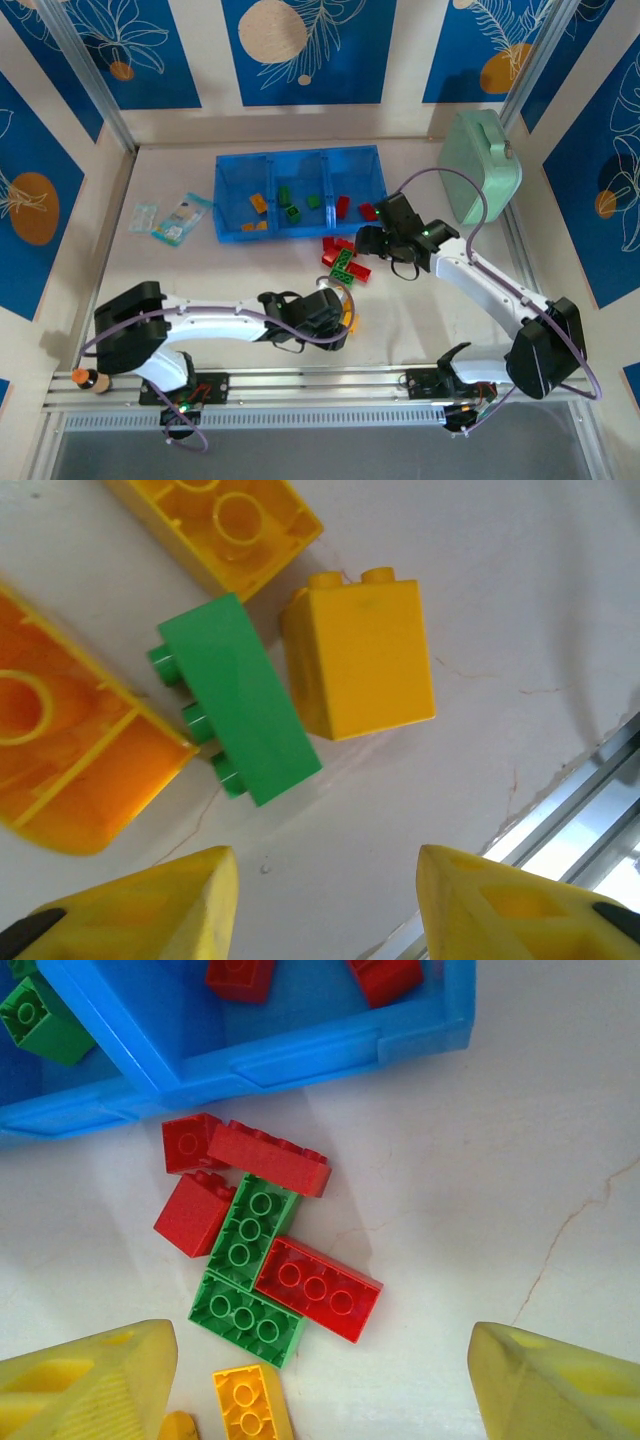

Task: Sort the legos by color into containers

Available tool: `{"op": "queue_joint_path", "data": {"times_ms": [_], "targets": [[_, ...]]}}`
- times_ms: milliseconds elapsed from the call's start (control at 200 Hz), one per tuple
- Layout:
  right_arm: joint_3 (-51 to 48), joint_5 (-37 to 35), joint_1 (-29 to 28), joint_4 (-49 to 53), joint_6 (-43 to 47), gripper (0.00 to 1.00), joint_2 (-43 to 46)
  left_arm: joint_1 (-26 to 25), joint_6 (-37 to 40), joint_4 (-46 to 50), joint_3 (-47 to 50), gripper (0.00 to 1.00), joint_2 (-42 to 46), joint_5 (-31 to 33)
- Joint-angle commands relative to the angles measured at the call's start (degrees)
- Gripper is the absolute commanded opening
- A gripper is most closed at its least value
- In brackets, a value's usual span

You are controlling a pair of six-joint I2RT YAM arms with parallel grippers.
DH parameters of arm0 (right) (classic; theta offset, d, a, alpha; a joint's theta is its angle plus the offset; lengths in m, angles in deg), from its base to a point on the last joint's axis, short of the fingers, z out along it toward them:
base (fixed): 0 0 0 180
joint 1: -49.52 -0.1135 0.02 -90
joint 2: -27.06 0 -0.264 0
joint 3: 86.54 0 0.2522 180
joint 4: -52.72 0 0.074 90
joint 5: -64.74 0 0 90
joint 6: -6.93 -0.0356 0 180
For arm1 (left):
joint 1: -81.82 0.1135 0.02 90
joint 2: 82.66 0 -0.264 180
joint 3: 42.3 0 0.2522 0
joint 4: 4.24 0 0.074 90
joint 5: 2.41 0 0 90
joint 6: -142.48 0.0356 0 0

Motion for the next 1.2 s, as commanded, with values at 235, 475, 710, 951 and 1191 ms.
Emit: {"op": "queue_joint_path", "data": {"times_ms": [235, 475, 710, 951, 1191], "targets": [[-4.6, 1.6, 2.2, -1.2, -2.0, 0.77, 5.3, 0.5, -0.6, 5.5, -6.1, 0.49, -6.8, 1.9], [-7.0, 2.1, 3.5, -1.2, -2.0, 0.77, 7.4, 2.2, 0.0, 9.4, -8.9, 0.46, -10.0, 4.1], [-8.2, 2.7, 4.6, -1.4, -2.0, 0.77, 8.6, 4.0, 1.3, 10.0, -11.6, 0.49, -12.6, 4.3], [-8.6, 2.8, 4.9, -1.5, -2.0, 0.77, 8.8, 5.2, 2.2, 10.8, -13.6, 0.49, -15.1, 4.6], [-9.7, 2.9, 5.0, -1.9, -2.3, 0.77, 9.2, 5.5, 2.6, 12.1, -14.4, 0.37, -16.3, 4.9]]}}
